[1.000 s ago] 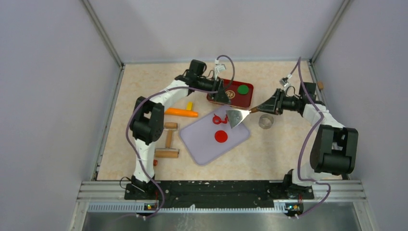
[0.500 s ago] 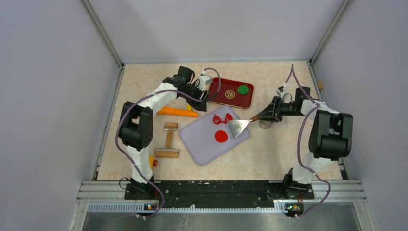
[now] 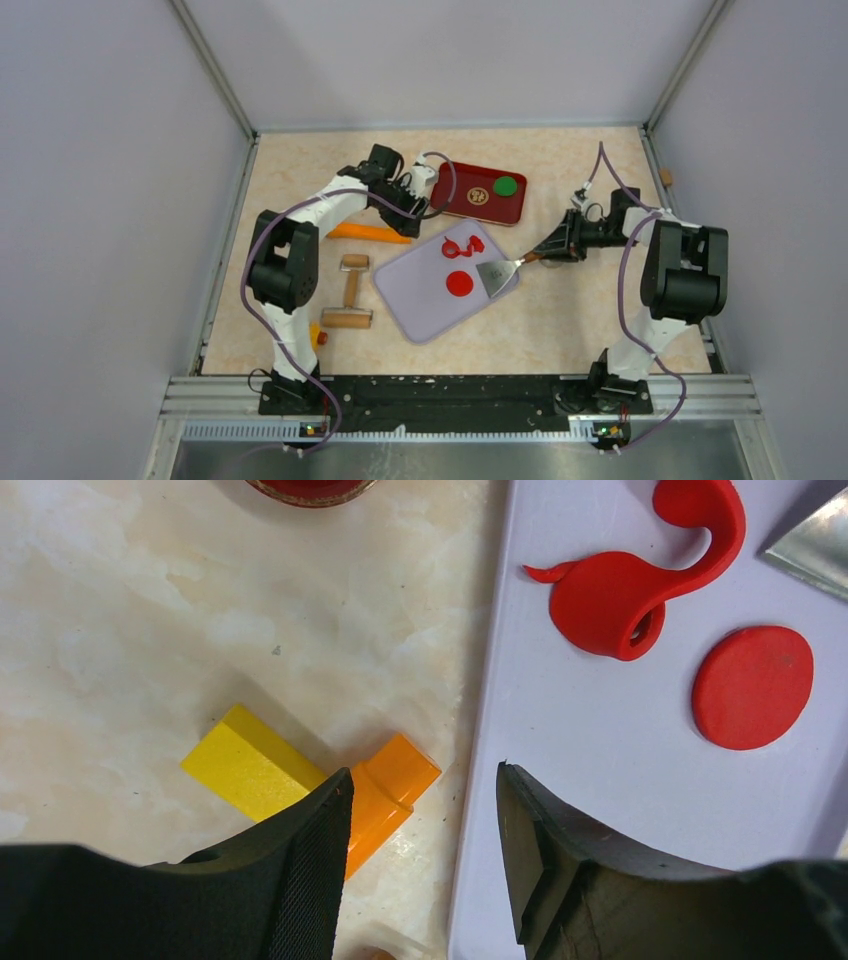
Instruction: Roll out the dumpling wrappers from the dough
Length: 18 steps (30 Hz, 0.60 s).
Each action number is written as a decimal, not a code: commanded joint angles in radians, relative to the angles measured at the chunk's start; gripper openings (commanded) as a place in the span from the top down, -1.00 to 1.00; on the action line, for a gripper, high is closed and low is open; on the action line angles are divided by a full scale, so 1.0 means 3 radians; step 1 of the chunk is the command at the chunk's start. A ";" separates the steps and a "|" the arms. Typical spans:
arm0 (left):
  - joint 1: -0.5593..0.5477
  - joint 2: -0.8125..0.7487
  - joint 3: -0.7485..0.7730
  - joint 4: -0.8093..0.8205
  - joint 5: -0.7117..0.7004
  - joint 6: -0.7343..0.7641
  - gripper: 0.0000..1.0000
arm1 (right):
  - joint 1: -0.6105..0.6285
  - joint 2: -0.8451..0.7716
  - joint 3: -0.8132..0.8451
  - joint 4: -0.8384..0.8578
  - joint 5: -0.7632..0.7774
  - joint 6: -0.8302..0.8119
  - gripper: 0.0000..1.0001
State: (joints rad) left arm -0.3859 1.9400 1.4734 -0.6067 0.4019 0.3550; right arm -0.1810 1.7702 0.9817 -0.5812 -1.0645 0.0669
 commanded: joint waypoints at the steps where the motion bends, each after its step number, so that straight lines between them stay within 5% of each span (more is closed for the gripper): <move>1: -0.0007 0.0032 -0.0063 -0.0008 0.0006 0.0096 -0.15 | -0.0046 0.0046 -0.0042 0.0232 -0.0163 0.0041 1.00; 10: -0.0011 0.0002 -0.0201 -0.0071 0.0015 0.0170 -0.14 | -0.0069 0.0203 -0.0017 0.0447 -0.0839 0.0129 1.00; 18: -0.0026 0.0010 -0.0227 -0.0050 0.0008 0.0160 -0.14 | -0.0135 0.0153 0.0285 -0.0605 -0.0562 -0.0739 1.00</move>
State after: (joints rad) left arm -0.3870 1.9400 1.4170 -0.6228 0.4019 0.3923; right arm -0.1986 1.8404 1.0111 -0.6205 -1.2324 -0.0124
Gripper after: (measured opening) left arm 0.570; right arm 0.298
